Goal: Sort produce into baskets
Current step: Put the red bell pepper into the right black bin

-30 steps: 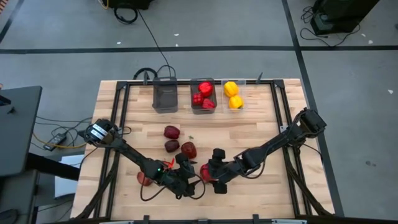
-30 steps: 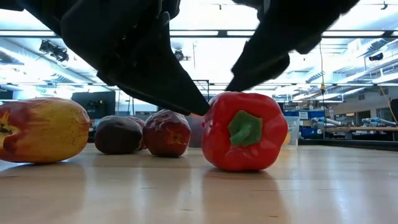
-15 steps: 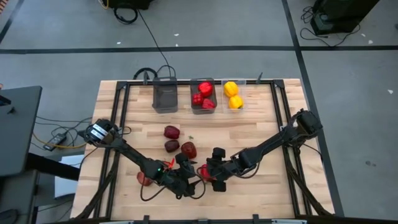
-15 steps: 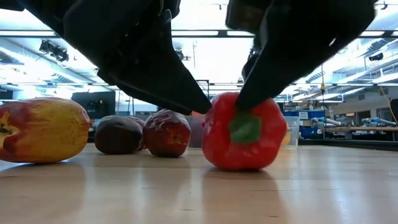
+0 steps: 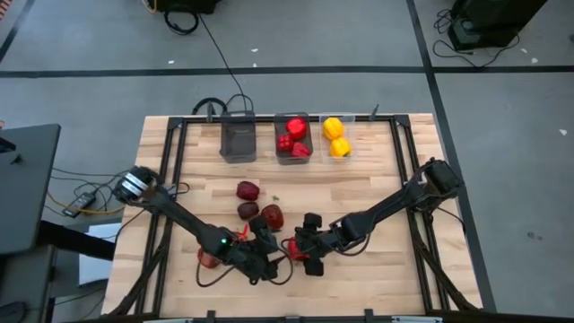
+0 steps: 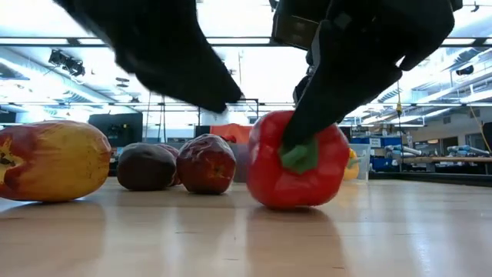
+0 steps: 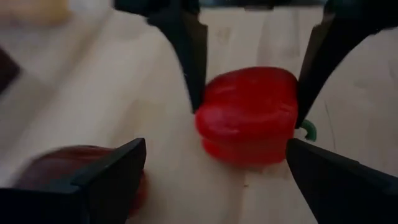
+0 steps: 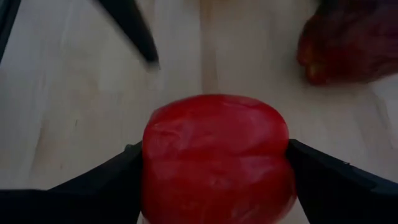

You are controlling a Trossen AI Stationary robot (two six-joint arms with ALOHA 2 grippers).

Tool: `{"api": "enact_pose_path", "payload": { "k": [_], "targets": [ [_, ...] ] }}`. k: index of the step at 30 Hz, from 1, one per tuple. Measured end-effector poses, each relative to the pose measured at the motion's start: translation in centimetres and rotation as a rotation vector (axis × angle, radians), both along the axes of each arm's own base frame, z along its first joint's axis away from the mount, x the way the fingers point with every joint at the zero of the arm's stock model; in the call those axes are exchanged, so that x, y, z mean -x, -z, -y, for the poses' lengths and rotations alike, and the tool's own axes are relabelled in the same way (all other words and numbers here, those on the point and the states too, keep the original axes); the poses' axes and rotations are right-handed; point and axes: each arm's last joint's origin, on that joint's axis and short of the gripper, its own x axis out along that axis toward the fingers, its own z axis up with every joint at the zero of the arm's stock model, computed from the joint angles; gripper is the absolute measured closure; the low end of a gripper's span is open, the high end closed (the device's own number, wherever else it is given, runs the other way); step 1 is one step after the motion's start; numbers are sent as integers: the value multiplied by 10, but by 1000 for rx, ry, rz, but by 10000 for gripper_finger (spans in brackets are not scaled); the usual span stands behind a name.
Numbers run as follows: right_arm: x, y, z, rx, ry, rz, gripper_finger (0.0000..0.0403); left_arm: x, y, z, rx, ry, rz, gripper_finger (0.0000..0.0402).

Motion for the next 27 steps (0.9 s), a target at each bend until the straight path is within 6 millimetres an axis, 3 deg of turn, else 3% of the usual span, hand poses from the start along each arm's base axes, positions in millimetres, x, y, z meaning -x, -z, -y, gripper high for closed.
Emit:
{"api": "enact_pose_path", "payload": {
  "k": [4,10,20,27],
  "targets": [
    [-2,-15,13,40,40,46,56,16,-27,-9,-59,-31,-9,10],
    [-12,-35,60,132,132,113,54,35,-49,-33,-133,-73,-97,10],
    [-16,-79,176,259,365,271,54,44,-38,-80,-200,-224,-323,10],
    [1,-74,265,280,537,212,50,41,-25,-111,-184,-259,-412,10]
  ]
}}
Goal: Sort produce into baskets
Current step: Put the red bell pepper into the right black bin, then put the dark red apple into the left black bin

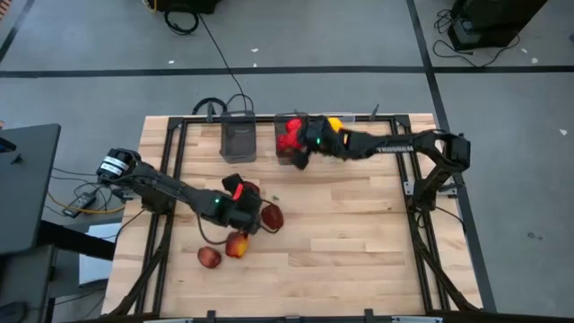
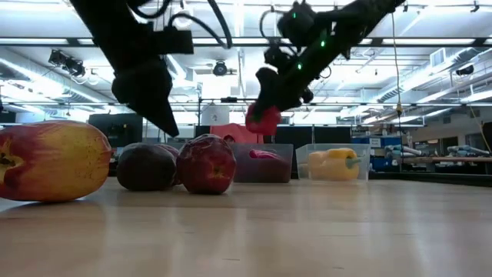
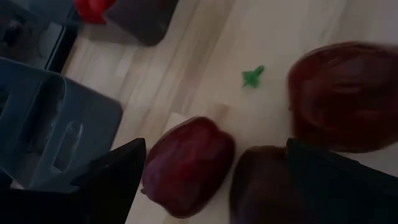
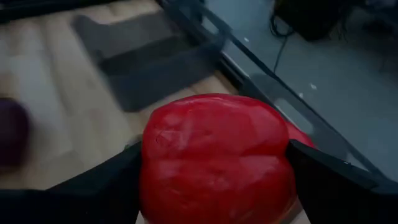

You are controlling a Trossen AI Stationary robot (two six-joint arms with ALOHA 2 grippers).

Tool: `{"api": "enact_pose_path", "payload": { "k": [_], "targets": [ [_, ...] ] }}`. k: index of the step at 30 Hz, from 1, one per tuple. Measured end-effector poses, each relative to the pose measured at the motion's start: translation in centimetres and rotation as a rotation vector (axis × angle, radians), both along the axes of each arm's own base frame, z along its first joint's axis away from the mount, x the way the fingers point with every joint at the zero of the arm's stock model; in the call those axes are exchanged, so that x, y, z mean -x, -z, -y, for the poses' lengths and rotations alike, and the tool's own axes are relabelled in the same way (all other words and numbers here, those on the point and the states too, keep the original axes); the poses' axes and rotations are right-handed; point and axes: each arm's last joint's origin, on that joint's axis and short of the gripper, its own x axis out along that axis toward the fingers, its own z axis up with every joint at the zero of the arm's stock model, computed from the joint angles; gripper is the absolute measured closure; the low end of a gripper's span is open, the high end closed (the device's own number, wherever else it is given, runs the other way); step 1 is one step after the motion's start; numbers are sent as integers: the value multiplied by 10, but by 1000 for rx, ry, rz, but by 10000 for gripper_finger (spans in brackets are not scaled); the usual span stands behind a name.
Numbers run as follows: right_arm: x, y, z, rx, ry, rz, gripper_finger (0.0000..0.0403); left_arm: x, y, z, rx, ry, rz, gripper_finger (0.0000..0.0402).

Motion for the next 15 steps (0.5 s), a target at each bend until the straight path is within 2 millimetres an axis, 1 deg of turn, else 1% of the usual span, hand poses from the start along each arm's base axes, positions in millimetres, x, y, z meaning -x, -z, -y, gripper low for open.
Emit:
{"api": "enact_pose_path", "payload": {
  "k": [3,6,9,15],
  "targets": [
    [7,8,21,-23,40,-30,39,0,3,-7,-3,-10,-24,10],
    [10,10,32,-11,44,-41,21,1,5,-13,-5,-27,-41,10],
    [11,9,35,-12,32,-39,8,2,6,-16,-10,-30,-56,10],
    [10,4,30,2,28,-22,13,1,6,-24,4,1,-109,10]
  ]
}}
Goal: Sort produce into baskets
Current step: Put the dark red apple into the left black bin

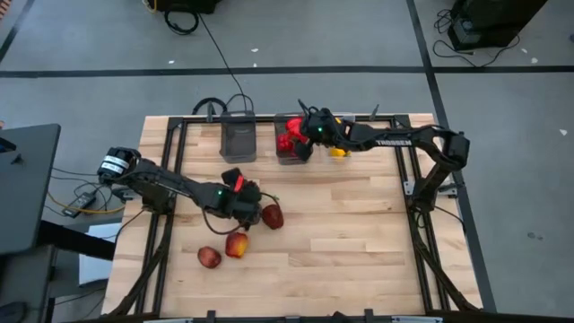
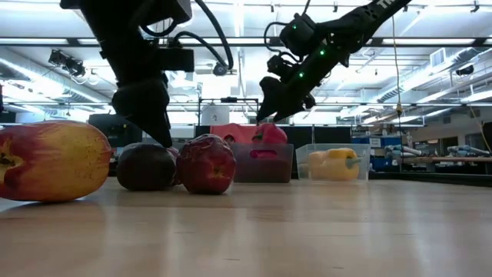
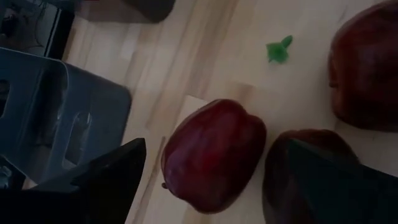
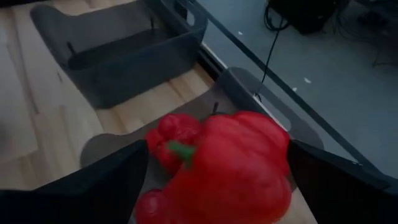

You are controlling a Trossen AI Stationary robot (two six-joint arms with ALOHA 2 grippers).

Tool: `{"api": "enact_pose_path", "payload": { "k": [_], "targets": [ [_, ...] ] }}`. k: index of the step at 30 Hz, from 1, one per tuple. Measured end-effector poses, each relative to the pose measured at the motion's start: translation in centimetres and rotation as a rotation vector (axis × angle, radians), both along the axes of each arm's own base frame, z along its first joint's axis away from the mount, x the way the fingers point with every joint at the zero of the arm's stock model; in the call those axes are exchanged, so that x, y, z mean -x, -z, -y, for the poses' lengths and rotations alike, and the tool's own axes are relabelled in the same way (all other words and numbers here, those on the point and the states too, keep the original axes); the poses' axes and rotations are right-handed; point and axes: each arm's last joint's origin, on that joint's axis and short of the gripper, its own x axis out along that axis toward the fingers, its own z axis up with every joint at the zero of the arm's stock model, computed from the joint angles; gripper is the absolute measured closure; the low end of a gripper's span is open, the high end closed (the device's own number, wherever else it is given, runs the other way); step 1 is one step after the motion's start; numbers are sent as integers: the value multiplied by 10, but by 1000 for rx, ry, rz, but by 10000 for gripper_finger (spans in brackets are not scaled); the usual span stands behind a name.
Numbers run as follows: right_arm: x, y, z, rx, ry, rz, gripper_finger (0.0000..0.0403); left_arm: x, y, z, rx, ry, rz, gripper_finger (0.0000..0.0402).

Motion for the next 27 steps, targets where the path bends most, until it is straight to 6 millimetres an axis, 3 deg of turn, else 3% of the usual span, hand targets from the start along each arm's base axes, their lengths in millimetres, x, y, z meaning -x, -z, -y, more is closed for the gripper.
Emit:
{"api": "enact_pose_path", "payload": {
  "k": [7,15,20,27],
  "targets": [
    [-1,-15,-16,24,-40,41,13,-2,0,-13,-13,7,-38,10],
    [13,-43,-43,-20,-94,68,16,4,-5,-25,-29,2,-47,10],
    [22,-31,-69,-72,-152,95,16,29,-9,-28,-17,-7,9,10],
    [27,-8,-111,-101,-265,175,16,61,-1,-29,131,52,292,10]
  ]
}}
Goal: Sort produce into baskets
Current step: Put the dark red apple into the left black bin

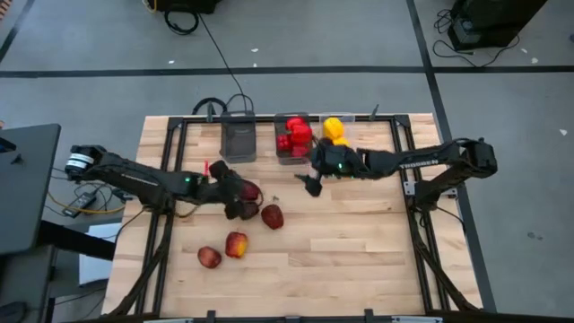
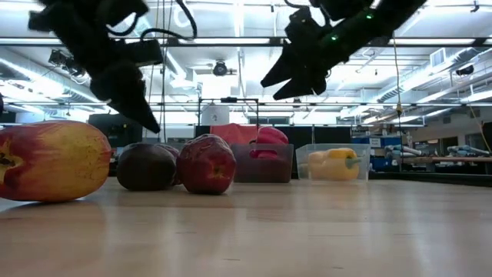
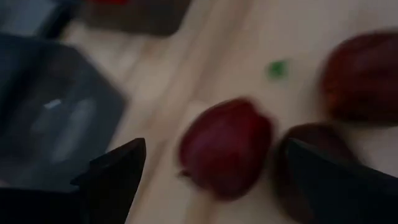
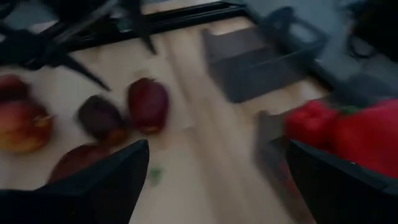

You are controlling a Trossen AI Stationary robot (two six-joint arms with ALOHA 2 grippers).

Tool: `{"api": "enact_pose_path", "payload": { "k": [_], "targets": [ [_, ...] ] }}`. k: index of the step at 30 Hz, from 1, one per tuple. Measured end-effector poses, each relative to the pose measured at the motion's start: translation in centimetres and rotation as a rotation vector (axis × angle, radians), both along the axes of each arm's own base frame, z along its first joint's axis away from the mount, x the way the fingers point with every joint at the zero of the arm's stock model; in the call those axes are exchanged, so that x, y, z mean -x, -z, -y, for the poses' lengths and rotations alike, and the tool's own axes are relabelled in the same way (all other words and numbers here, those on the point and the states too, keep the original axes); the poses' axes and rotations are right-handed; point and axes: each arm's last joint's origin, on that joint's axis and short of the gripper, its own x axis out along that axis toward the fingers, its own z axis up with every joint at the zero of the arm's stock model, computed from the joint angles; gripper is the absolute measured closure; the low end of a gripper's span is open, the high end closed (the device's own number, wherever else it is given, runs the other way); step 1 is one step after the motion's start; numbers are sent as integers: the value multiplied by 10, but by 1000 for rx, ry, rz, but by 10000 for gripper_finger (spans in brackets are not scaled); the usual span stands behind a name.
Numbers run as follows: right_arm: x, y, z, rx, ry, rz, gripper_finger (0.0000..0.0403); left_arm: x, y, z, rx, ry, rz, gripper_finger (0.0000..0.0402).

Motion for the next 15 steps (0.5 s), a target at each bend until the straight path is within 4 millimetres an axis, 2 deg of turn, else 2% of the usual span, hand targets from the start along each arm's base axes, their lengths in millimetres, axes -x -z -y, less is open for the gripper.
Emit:
{"api": "enact_pose_path", "payload": {
  "k": [5,9,15],
  "targets": [
    [1,33,-35,-20,-104,103,16,8,17,5,53,132,208,10],
    [-3,47,-59,-23,-182,225,16,8,26,6,47,159,322,10],
    [-18,78,-75,-28,-228,226,19,4,24,7,25,182,433,10]
  ]
}}
